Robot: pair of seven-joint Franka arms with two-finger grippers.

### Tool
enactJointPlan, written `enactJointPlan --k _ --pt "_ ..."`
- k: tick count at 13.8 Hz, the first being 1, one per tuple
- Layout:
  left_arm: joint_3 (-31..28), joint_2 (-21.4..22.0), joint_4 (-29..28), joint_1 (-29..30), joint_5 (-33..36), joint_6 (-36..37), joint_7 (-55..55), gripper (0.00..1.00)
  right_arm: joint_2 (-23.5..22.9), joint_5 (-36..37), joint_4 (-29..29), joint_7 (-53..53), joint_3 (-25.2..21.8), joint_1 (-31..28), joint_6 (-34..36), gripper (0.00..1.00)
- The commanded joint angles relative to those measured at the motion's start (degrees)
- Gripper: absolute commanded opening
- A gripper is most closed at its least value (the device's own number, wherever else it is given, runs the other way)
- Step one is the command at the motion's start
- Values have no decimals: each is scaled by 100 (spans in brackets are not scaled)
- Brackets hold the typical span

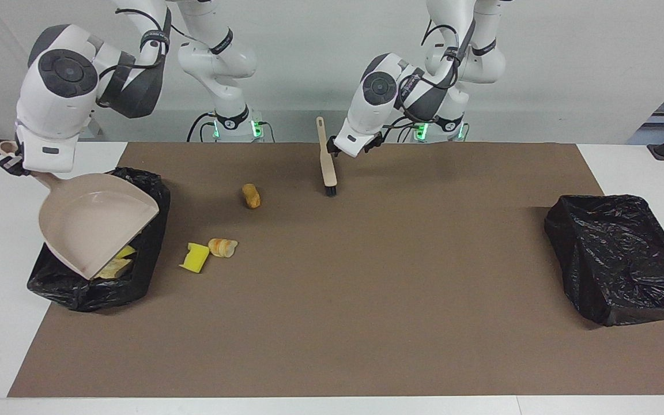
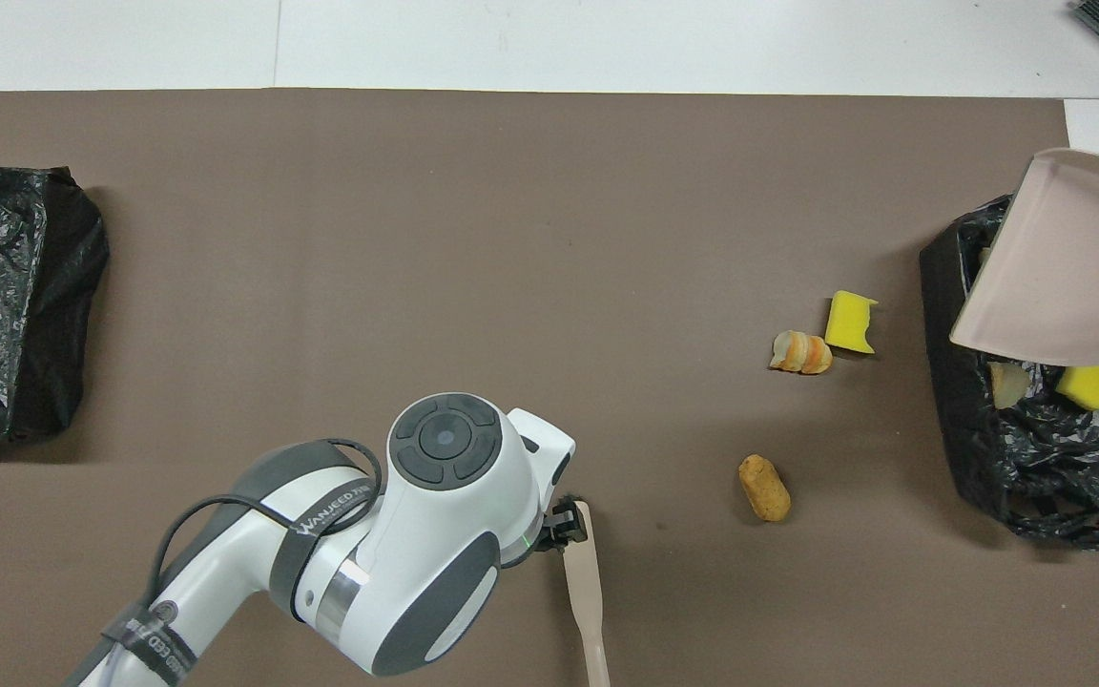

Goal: Sweep and dump trash in bin
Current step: 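Lower the dustpan to the table while the left gripper releases the brush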

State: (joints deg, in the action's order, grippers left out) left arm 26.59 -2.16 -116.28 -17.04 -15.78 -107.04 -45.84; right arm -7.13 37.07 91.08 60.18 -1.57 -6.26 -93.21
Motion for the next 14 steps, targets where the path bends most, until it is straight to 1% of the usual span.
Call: enactJointPlan --k 1,3,4,5,6,8,10,12,14 --pt "30 49 333 341 521 289 214 100 81 -910 -11 -882 25 -60 84 0" --pt "30 58 570 656 986 350 819 100 89 -1673 24 -1864 77 -16 163 0" --pt "30 49 702 867 1076 420 1022 100 116 -1947 42 -2339 104 28 215 0" --pt "21 40 790 956 1164 447 1311 100 124 -2158 50 -2805 139 107 303 0" --pt "21 23 887 1113 1304 456 1532 100 125 -2378 51 -3271 156 247 408 0" --pt "21 -21 1036 1386 1481 465 2041 100 90 -2905 138 -4237 157 510 400 0" --pt "30 -100 1265 1772 1499 605 2524 100 -7 -3345 217 -5205 157 844 295 0" --pt "21 -162 1520 2036 1700 807 3061 100 -173 -3435 244 -6005 165 1257 41 0" --pt "21 -162 1818 2397 1710 1218 3754 100 -314 -3873 314 -6796 157 1600 -345 0"
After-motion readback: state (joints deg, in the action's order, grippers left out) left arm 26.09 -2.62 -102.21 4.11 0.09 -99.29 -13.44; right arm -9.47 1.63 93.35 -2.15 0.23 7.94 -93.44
